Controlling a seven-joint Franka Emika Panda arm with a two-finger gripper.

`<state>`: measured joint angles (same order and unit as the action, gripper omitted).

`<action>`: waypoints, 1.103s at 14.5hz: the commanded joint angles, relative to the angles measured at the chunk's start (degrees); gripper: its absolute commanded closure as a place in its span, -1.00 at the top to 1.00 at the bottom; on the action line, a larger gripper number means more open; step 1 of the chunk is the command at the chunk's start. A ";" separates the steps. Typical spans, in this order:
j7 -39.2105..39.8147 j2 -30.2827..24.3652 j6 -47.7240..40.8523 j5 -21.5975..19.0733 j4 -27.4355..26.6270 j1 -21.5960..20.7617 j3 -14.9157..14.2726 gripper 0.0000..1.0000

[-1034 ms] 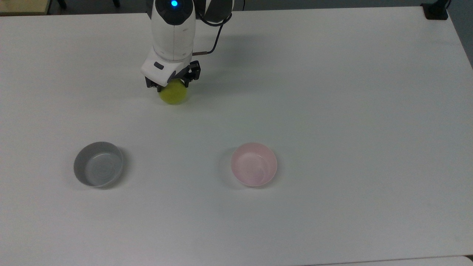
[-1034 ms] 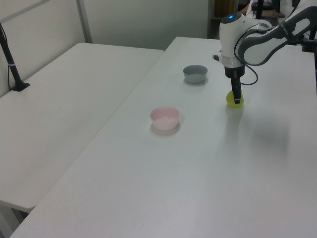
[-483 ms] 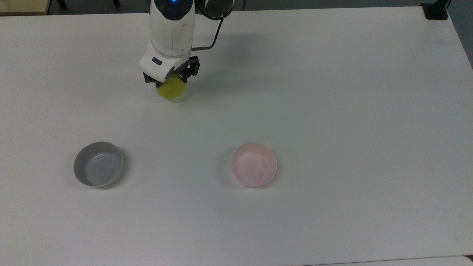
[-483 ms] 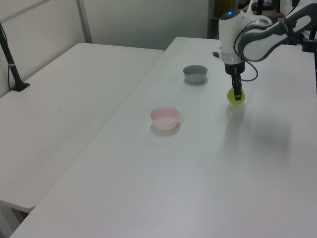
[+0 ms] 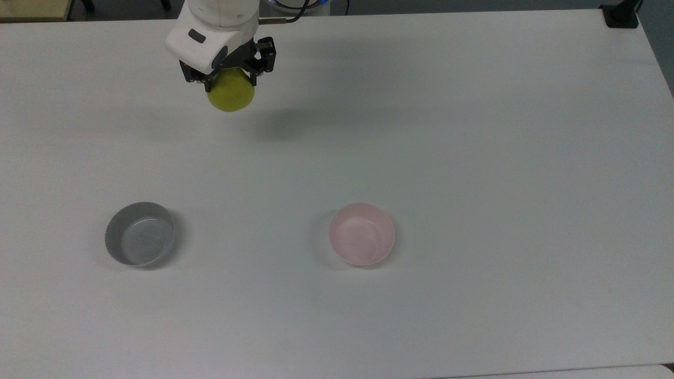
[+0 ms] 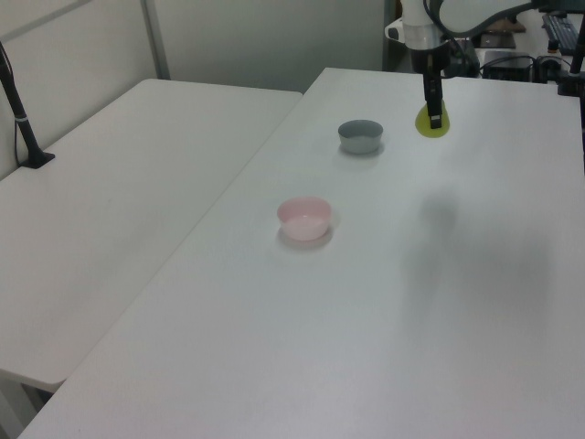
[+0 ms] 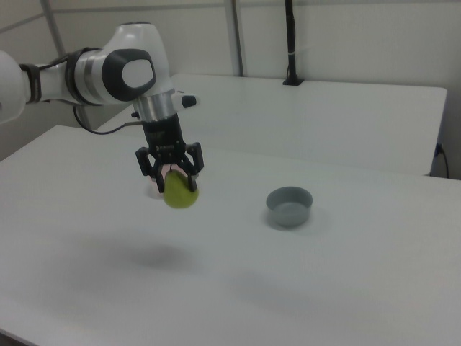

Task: Place the pear in the bowl
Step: 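Carry the pear over the pink bowl and lower it inside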

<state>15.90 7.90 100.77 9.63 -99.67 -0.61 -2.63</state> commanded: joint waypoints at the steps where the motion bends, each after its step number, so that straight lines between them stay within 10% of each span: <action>1: -1.73 6.58 -4.61 -3.30 10.95 -4.39 -0.71 -0.77; 6: -13.15 18.98 -0.41 -6.37 26.69 -11.51 -1.15 -0.78; 16: -22.05 29.98 20.07 -6.73 28.04 -17.23 -2.82 -0.77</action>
<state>-4.70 35.88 118.44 4.00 -73.67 -16.02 -3.65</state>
